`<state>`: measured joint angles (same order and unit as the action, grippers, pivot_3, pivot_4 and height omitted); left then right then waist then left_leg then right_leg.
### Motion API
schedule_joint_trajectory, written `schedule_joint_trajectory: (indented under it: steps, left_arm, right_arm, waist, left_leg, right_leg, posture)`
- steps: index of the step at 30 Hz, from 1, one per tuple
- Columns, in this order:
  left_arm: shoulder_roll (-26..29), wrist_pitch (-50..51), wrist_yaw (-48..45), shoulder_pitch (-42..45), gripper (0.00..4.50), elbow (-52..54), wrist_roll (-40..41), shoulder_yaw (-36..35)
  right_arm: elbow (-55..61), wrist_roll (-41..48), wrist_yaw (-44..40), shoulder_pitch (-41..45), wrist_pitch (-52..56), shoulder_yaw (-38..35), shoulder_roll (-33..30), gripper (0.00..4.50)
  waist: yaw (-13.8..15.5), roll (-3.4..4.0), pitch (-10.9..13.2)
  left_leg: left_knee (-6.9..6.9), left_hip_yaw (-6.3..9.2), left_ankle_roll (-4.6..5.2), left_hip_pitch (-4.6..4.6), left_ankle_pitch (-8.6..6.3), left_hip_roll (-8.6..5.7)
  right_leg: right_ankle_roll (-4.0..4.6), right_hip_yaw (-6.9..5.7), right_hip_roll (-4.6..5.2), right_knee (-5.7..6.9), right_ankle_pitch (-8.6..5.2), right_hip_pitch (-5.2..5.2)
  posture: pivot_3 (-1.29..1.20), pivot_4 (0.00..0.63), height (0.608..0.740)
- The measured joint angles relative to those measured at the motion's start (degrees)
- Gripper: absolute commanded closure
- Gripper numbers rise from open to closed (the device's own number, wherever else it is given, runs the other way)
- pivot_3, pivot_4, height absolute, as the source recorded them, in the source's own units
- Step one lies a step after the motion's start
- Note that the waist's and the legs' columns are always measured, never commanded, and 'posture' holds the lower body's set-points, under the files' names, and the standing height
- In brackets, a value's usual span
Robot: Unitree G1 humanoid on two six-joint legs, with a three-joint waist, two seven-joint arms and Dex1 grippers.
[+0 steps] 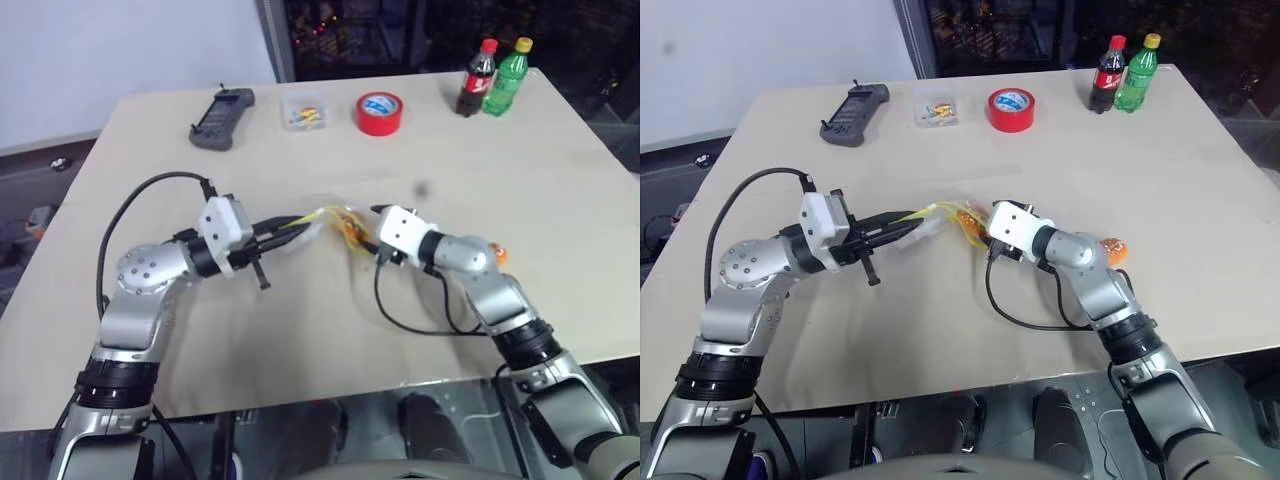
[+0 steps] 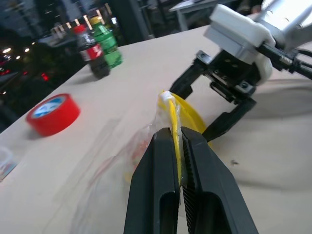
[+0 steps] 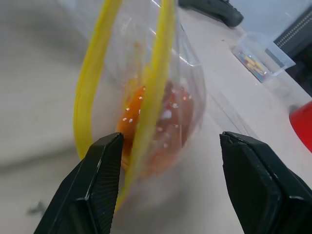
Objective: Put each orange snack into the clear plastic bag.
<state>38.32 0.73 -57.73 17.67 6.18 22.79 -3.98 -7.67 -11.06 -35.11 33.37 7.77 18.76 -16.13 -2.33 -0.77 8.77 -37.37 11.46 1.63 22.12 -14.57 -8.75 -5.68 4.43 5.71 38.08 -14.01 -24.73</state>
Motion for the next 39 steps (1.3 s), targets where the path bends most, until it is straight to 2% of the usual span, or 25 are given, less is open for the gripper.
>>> schedule_joint_trajectory:
  steps: [2,5,6,7,15,20,23,25,29,36,37,39]
  left_arm:
    - [0.00,0.25,-0.01,0.06,4.50,0.00,0.00,0.00]
    - [-0.01,0.23,-0.02,0.57,4.50,-0.08,-0.04,-0.04]
    - [0.00,0.22,-0.02,0.69,4.50,-0.10,-0.04,-0.05]
    - [-0.05,0.12,-0.05,1.03,4.50,-0.30,-0.08,-0.04]
    - [-2.53,-4.80,-0.45,9.88,4.50,-8.18,-3.77,1.88]
    - [-4.29,-11.12,4.41,15.42,4.50,-14.17,-13.09,5.08]
    - [-4.35,-13.33,6.47,14.68,4.50,-14.07,-17.06,6.94]
    - [-4.46,-14.04,8.62,11.77,4.50,-12.80,-19.26,7.44]
    - [-4.59,-14.36,12.57,6.68,4.50,-10.42,-23.79,9.10]
    - [-4.41,-17.85,16.41,2.35,4.50,-9.05,-27.34,9.14]
    - [-4.40,-18.16,16.40,2.07,4.50,-9.08,-27.24,9.15]
    - [-3.79,-18.72,16.22,1.77,4.50,-9.27,-26.94,8.97]
  right_arm:
    - [-1.68,-0.38,1.08,0.54,-0.01,-0.02,0.20,2.44]
    - [-2.43,-0.92,2.48,0.87,0.38,-0.85,-0.27,4.08]
    - [-2.43,-1.02,2.66,1.04,0.43,-0.95,-0.49,4.40]
    - [-2.43,-1.31,3.04,1.34,0.59,-1.14,-0.80,4.48]
    - [-3.75,-4.44,8.90,6.58,0.59,-3.52,-3.37,4.48]
    - [-1.44,-7.40,12.10,8.00,1.01,-4.33,-7.91,4.48]
    - [4.31,-8.40,11.72,5.70,2.49,-5.39,-10.38,4.48]
    - [10.73,-9.02,10.60,0.80,4.73,-5.45,-11.64,4.48]
    - [17.63,-10.35,9.35,-5.86,10.01,-4.18,-11.43,4.48]
    - [24.82,-10.04,7.00,-10.74,17.14,-3.98,-9.88,4.48]
    - [25.44,-9.78,6.17,-11.10,17.82,-3.96,-10.28,3.90]
    - [26.25,-9.22,5.15,-11.92,19.32,-4.78,-11.57,3.12]
  waist:
    - [-0.03,0.00,0.00]
    - [-0.03,0.00,0.00]
    - [-0.03,0.00,0.00]
    - [-0.03,0.00,0.00]
    - [-0.05,0.00,0.00]
    - [-0.13,-0.01,0.00]
    - [-0.25,-0.01,0.00]
    - [-0.28,-0.02,-0.03]
    - [-0.21,-0.02,-0.02]
    - [0.37,-0.02,-0.02]
    - [0.38,-0.02,-0.02]
    - [0.42,-0.02,-0.02]
  left_leg:
    - [0.01,0.00,0.00,0.00,0.00,0.00]
    - [0.01,-0.01,0.00,0.01,0.00,0.00]
    - [0.01,0.00,0.00,0.01,0.00,0.00]
    - [0.01,0.00,0.00,0.01,0.00,0.00]
    - [0.00,0.00,-0.01,0.02,0.00,-0.01]
    - [0.02,0.03,0.00,0.11,0.00,-0.05]
    - [0.05,0.02,0.00,0.11,0.00,-0.04]
    - [0.09,0.00,0.01,0.10,-0.01,-0.02]
    - [-0.03,-0.06,0.01,0.17,0.00,-0.03]
    - [-0.04,-0.07,0.01,0.02,0.00,-0.05]
    - [-0.04,-0.06,0.01,0.03,0.00,-0.05]
    - [-0.04,-0.05,0.01,0.03,0.00,-0.05]
  right_leg:
    - [0.00,0.00,0.00,0.00,0.00,-0.01]
    - [0.00,0.00,0.00,-0.01,0.00,-0.01]
    - [0.00,0.00,0.00,-0.01,0.00,-0.01]
    - [0.00,0.00,0.00,0.00,0.00,-0.01]
    - [0.00,-0.01,0.02,-0.02,0.00,-0.01]
    - [0.00,-0.03,0.07,-0.09,0.00,-0.05]
    - [0.00,-0.03,0.07,-0.11,0.00,-0.07]
    - [0.00,-0.03,0.07,-0.11,0.00,-0.08]
    - [-0.01,-0.01,0.07,0.03,0.01,-0.16]
    - [-0.05,-0.02,0.09,0.03,0.04,0.02]
    - [-0.06,-0.03,0.09,0.01,0.04,0.01]
    - [-0.06,-0.03,0.09,0.00,0.04,0.01]
  posture:
    - [0.00,0.150,0.740]
    - [0.00,0.150,0.740]
    - [0.00,0.150,0.740]
    - [0.00,0.150,0.740]
    - [0.00,0.150,0.740]
    - [0.00,0.150,0.740]
    - [0.00,0.150,0.740]
    - [0.00,0.150,0.740]
    - [0.00,0.150,0.740]
    - [0.00,0.150,0.740]
    - [0.00,0.150,0.740]
    - [0.00,0.150,0.740]
